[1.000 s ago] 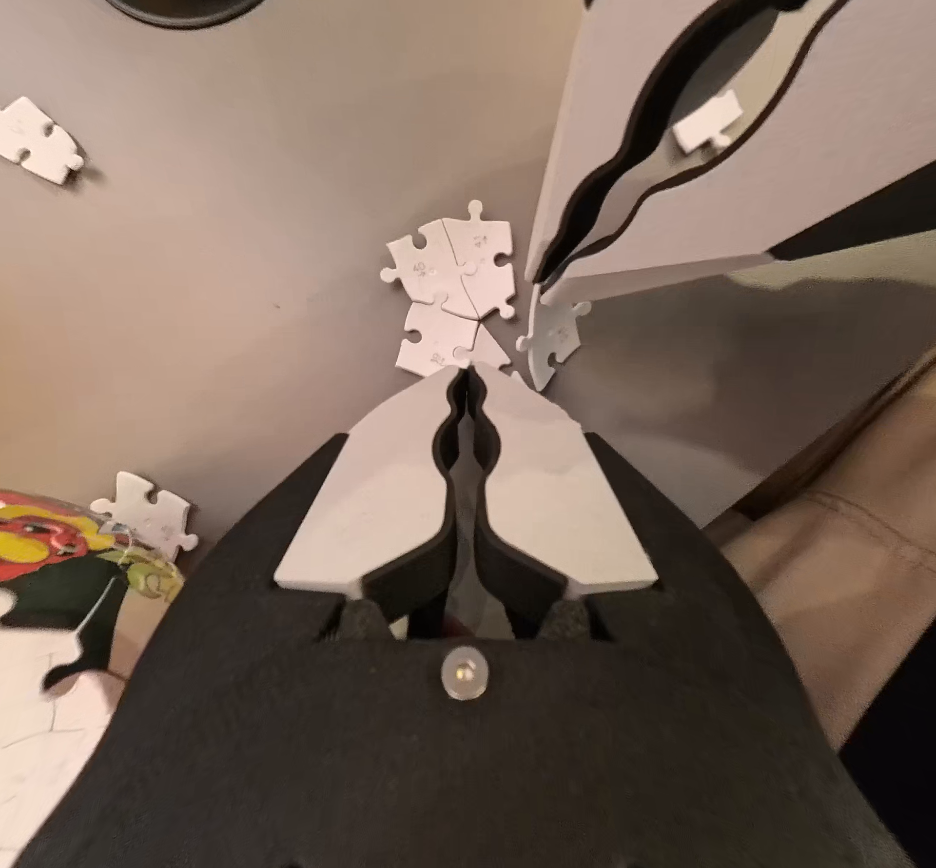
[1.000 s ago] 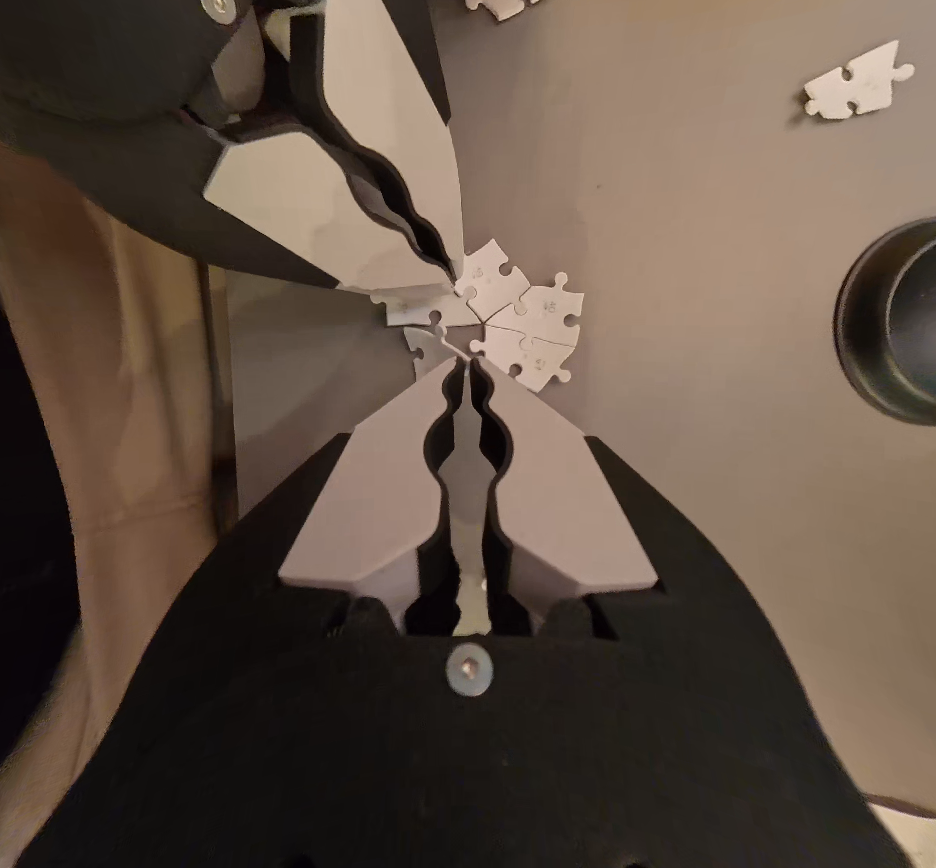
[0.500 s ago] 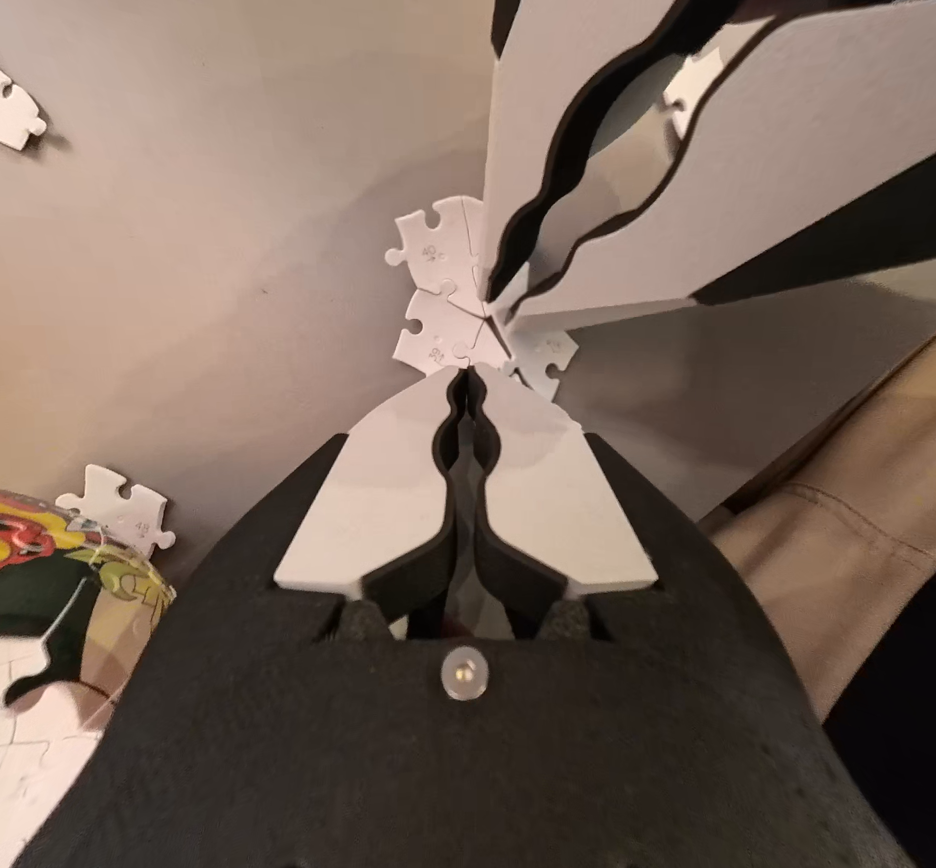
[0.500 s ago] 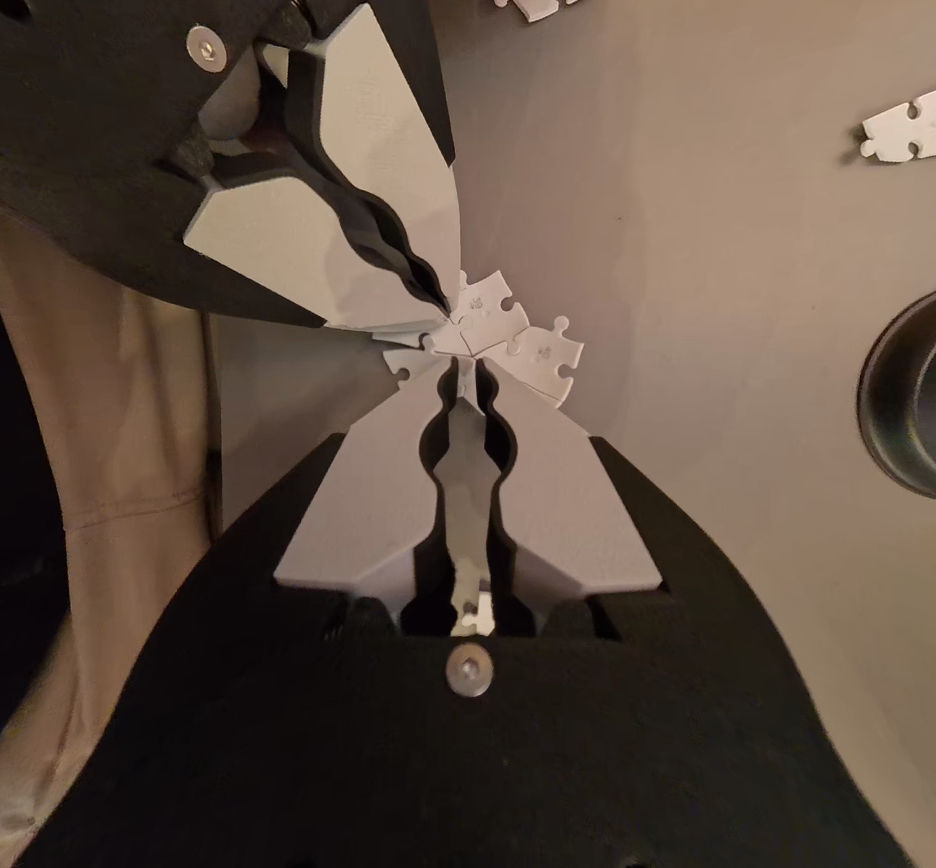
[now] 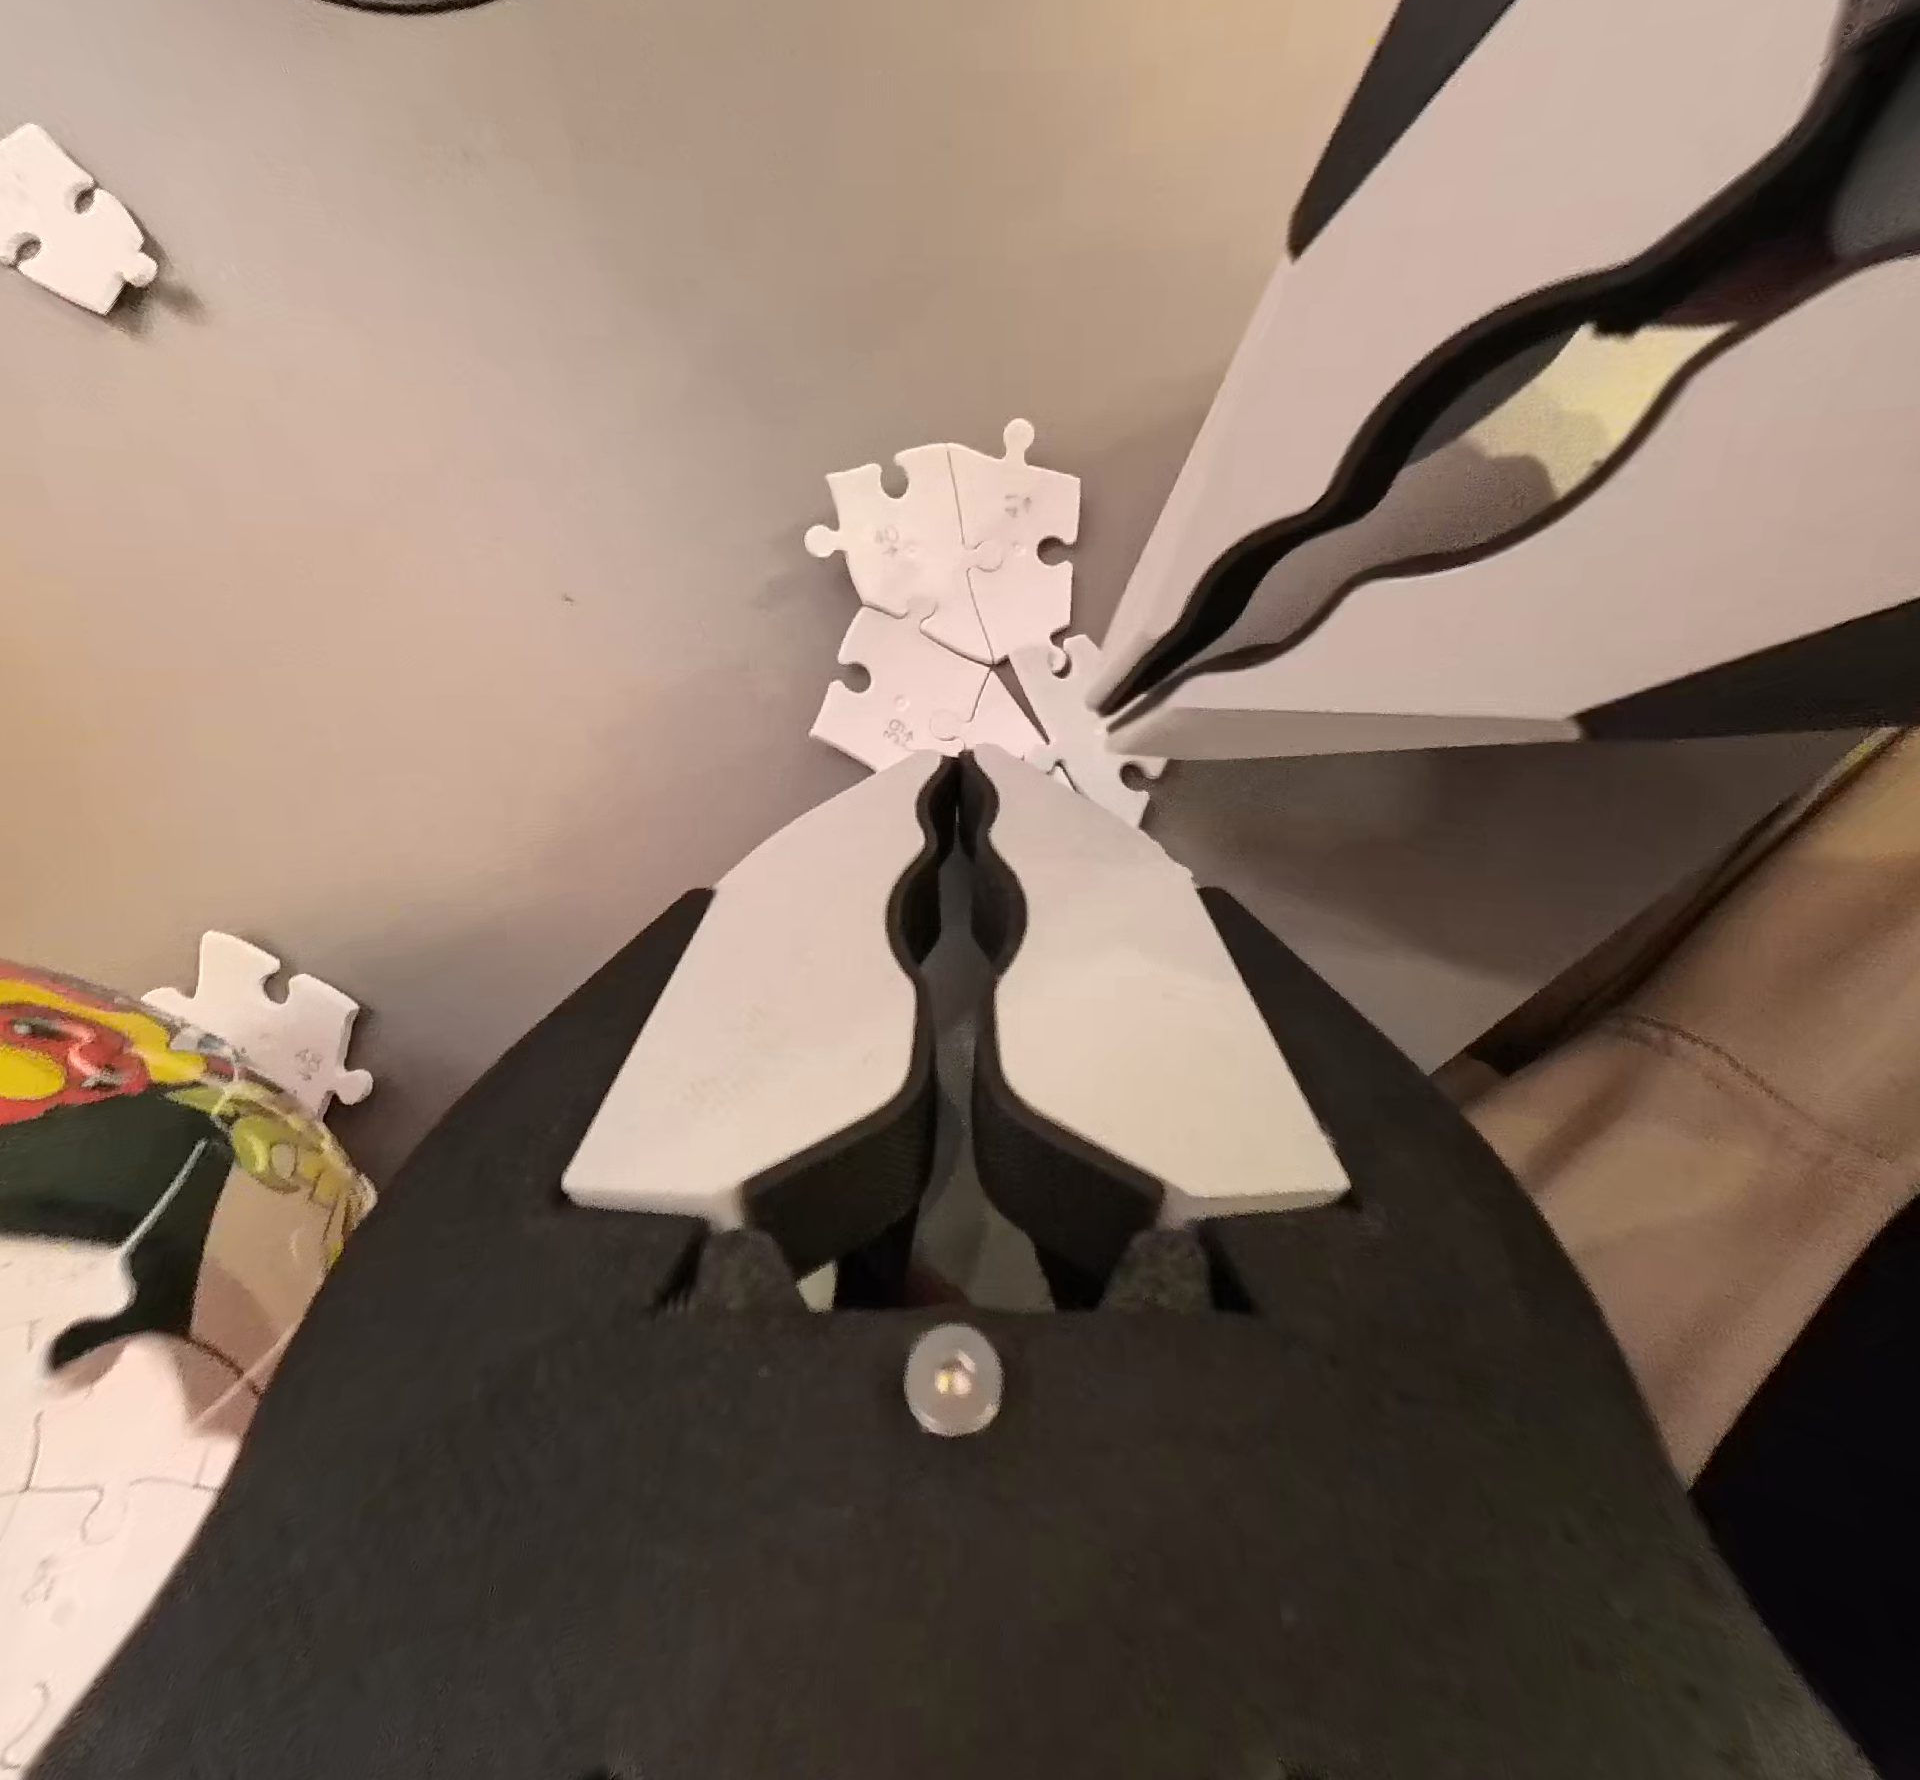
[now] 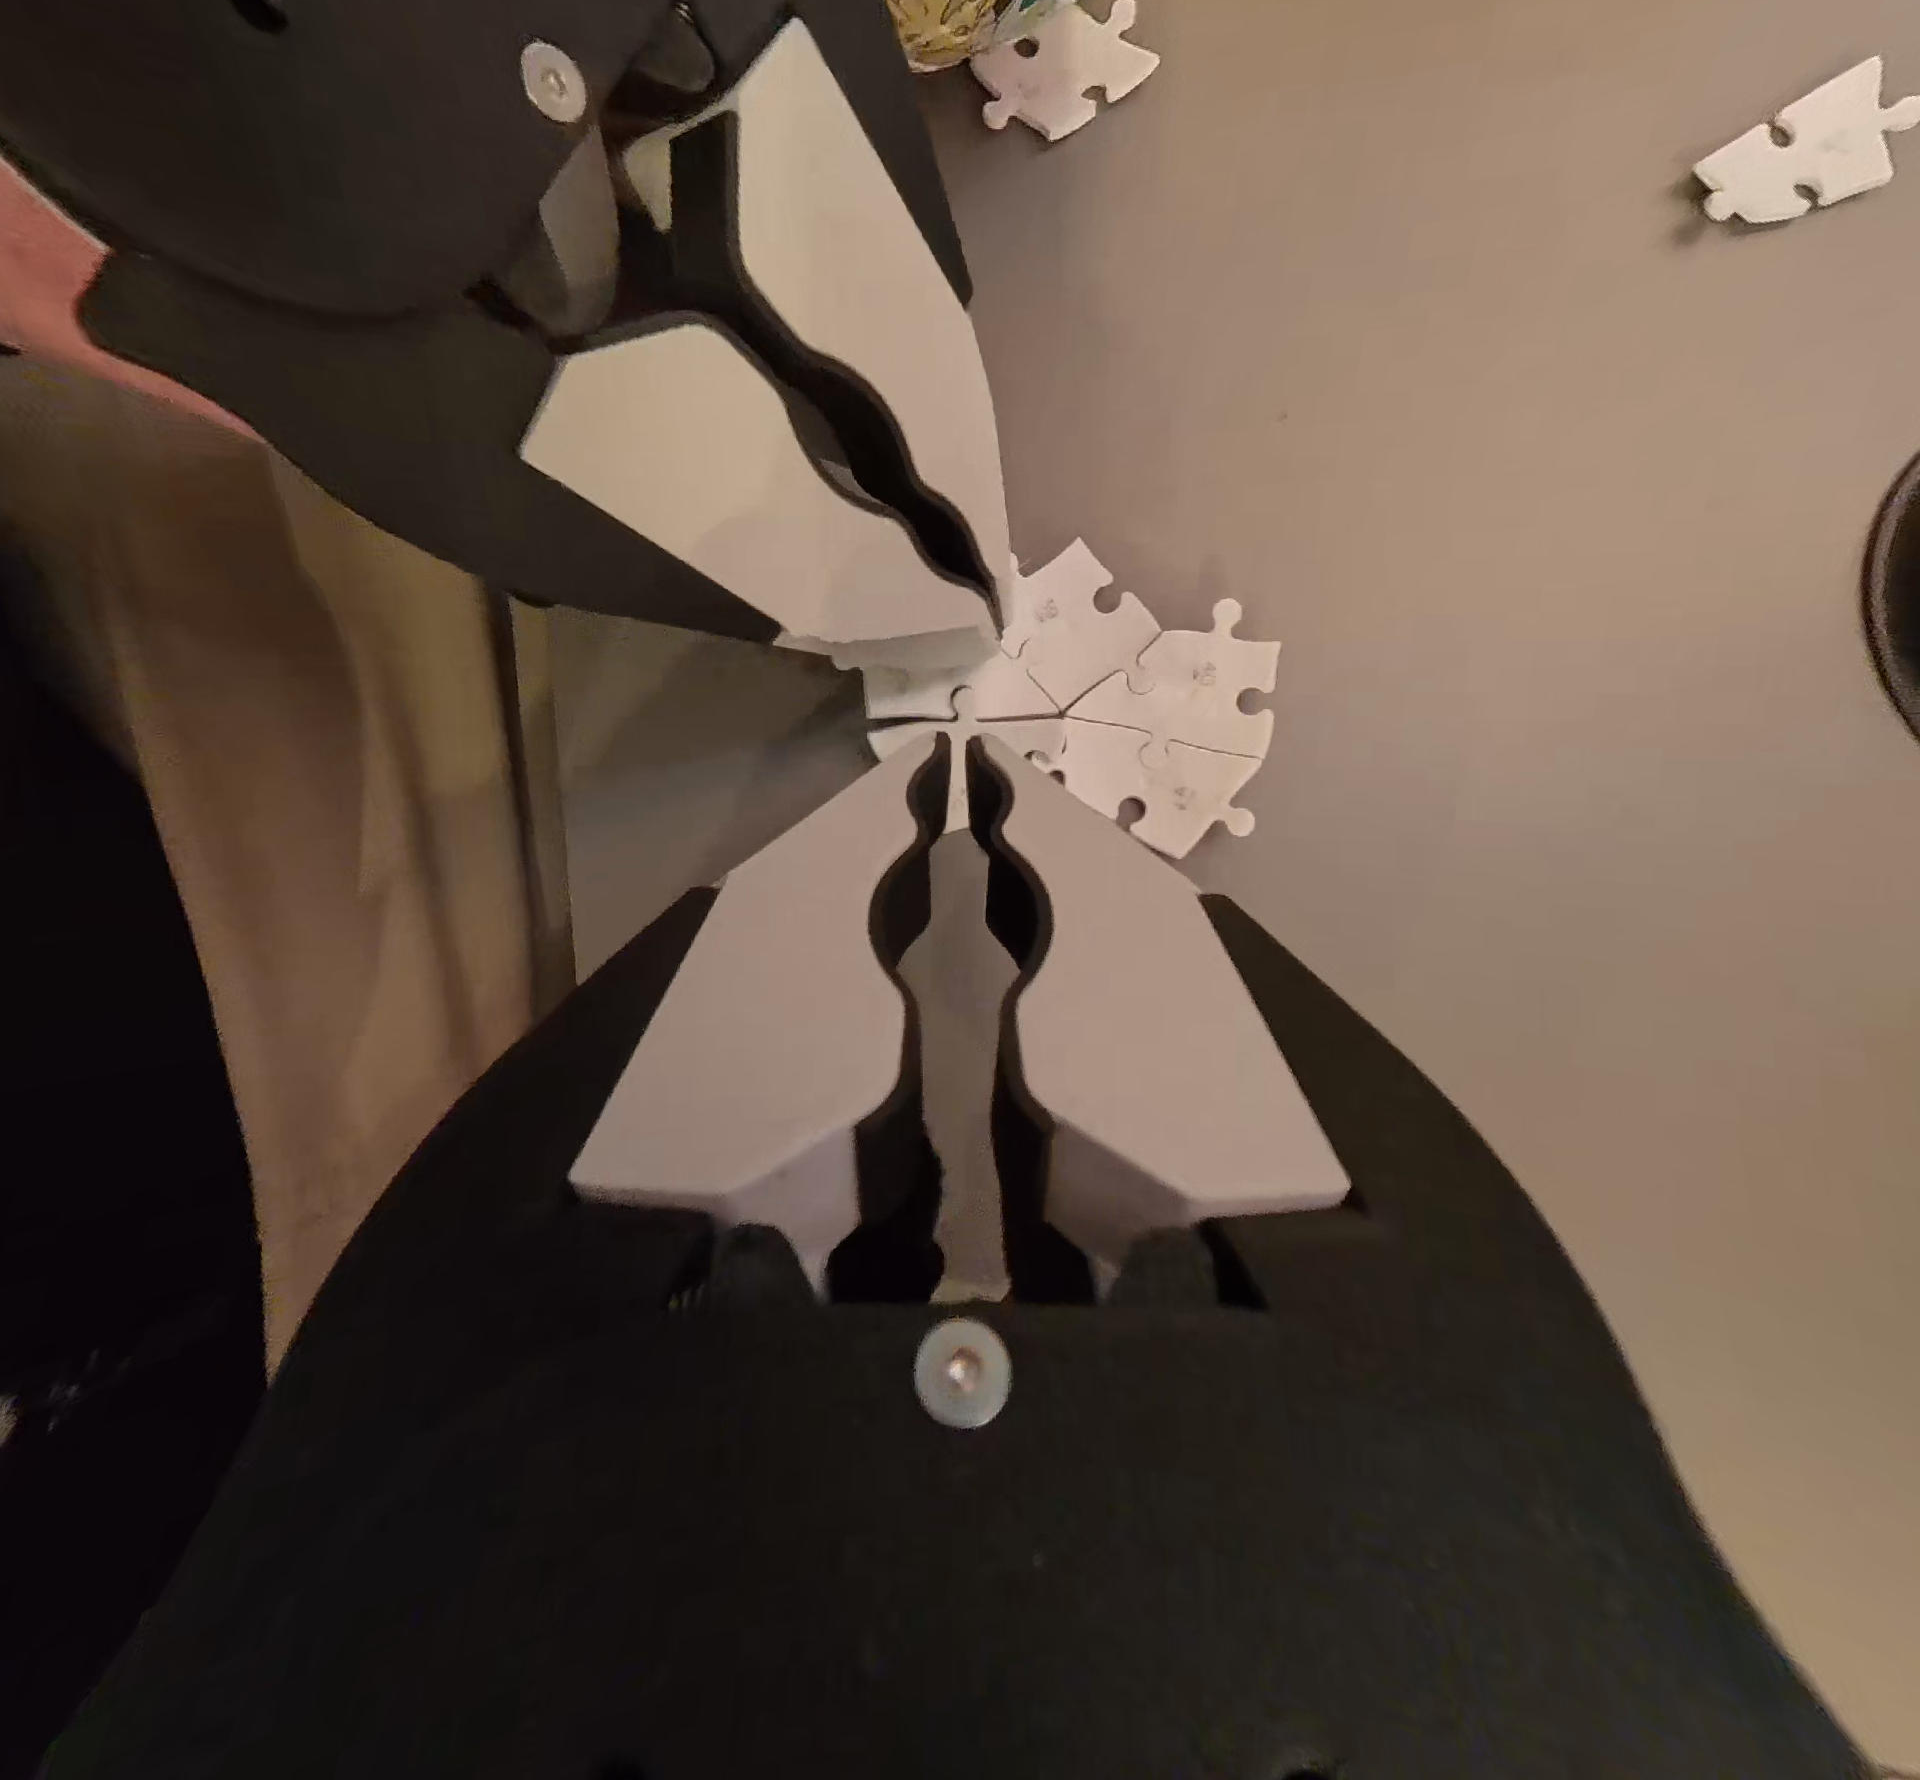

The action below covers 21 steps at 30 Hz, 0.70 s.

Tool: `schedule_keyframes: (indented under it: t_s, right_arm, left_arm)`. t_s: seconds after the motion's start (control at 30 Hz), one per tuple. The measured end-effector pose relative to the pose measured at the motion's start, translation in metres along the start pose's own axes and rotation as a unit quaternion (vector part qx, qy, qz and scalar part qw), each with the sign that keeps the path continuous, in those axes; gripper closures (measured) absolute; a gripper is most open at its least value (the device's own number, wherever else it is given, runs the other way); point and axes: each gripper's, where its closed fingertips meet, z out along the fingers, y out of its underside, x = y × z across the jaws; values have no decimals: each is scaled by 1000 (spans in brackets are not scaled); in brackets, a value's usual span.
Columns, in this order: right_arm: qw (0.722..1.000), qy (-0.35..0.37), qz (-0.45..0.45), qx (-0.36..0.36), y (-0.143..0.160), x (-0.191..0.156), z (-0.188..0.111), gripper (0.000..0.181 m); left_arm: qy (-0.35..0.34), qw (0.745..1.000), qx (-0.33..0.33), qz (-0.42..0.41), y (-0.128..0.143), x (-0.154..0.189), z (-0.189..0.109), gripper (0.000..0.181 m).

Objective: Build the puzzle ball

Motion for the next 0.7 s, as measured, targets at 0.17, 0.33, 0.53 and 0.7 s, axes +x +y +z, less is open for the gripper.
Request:
schedule_keyframes:
  t_s: [0.17,0.33,0.53,0.7]
  right_arm:
    - [999,14,11,26,-5,1,9,181]
    - [1000,13,19,19,0,2,15,181]
    - [999,8,25,23,-1,2,18,181]
    - [999,0,34,21,-2,1,19,181]
  left_arm:
    - [0,1000,9,-21,0,-3,-3,181]
    - [-4,999,14,-33,0,-7,-4,181]
    - [-13,999,7,-39,3,-11,-3,181]
    - [-16,998,43,-45,-10,-15,-9,181]
